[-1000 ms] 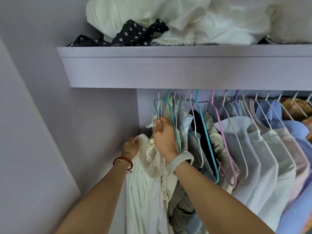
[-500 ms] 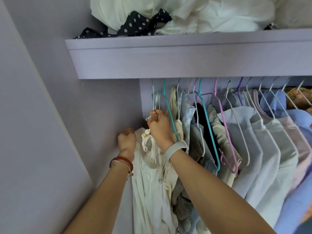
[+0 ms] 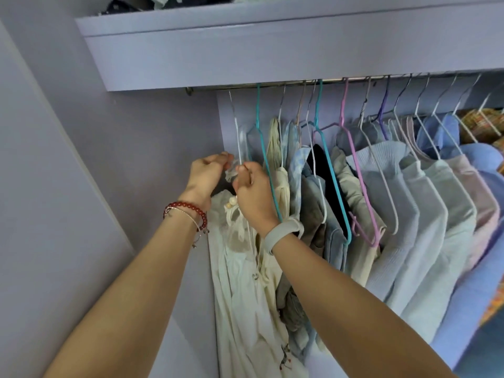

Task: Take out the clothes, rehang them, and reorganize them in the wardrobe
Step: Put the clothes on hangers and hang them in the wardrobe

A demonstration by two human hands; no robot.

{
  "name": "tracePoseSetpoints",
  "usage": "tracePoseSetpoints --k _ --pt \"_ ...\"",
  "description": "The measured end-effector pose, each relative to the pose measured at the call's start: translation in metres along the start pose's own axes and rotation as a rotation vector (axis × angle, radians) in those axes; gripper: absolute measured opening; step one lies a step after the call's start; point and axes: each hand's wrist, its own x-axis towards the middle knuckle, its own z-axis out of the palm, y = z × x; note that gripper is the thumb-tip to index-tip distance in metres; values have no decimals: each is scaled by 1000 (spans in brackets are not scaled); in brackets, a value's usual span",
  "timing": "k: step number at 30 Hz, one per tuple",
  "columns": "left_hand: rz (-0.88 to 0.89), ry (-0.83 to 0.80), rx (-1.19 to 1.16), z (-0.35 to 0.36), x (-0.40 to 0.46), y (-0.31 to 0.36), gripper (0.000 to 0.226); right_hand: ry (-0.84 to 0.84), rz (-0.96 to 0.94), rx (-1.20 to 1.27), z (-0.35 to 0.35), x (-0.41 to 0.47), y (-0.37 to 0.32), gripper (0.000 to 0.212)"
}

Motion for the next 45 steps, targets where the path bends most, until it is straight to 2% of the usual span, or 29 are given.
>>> tracePoseSetpoints --k 4,8,12,15,18,22,25,27,28,31,33,36,39,42,45 --pt "86 134 -42 -6 1 16 25 -40 14 -8 8 27 -16 17" --pt "103 314 -56 -17 11 14 24 25 207 61 17 52 -15 28" --pt "72 310 -20 -18 12 5 25 57 319 36 26 58 -9 26" --pt "38 290 -3 -22 12 -5 21 10 416 200 31 47 -8 18" --pt "5 260 25 -25 7 -16 13 -51 426 213 28 47 -10 28" --pt "29 210 19 -29 -1 -22 12 -65 342 -20 15 41 -14 32" --pt "77 178 -9 -28 -14 -22 11 -145 184 -306 0 27 -20 29" --pt "104 145 -5 -23 -25 -21 12 -187 74 -362 -11 13 -24 28" --pt "113 118 8 -19 -29 -20 13 -153 11 -366 -20 5 -26 31" --pt "126 30 103 -5 -35 -19 8 118 -197 -390 -51 -15 -33 30" --pt "103 -12 213 6 -35 -19 12 164 -155 -471 -70 -19 -30 27" --pt "87 -30 264 24 -37 -20 24 32 10 -611 -82 -18 -17 22" --pt "50 14 144 32 -38 -22 20 -22 118 -635 -83 -16 -12 31" --pt "-1 116 45 29 -36 -27 27 -114 263 -694 -83 -15 -9 46" --pt "14 182 -25 17 -36 -27 26 -83 224 -731 -80 -15 -6 40"
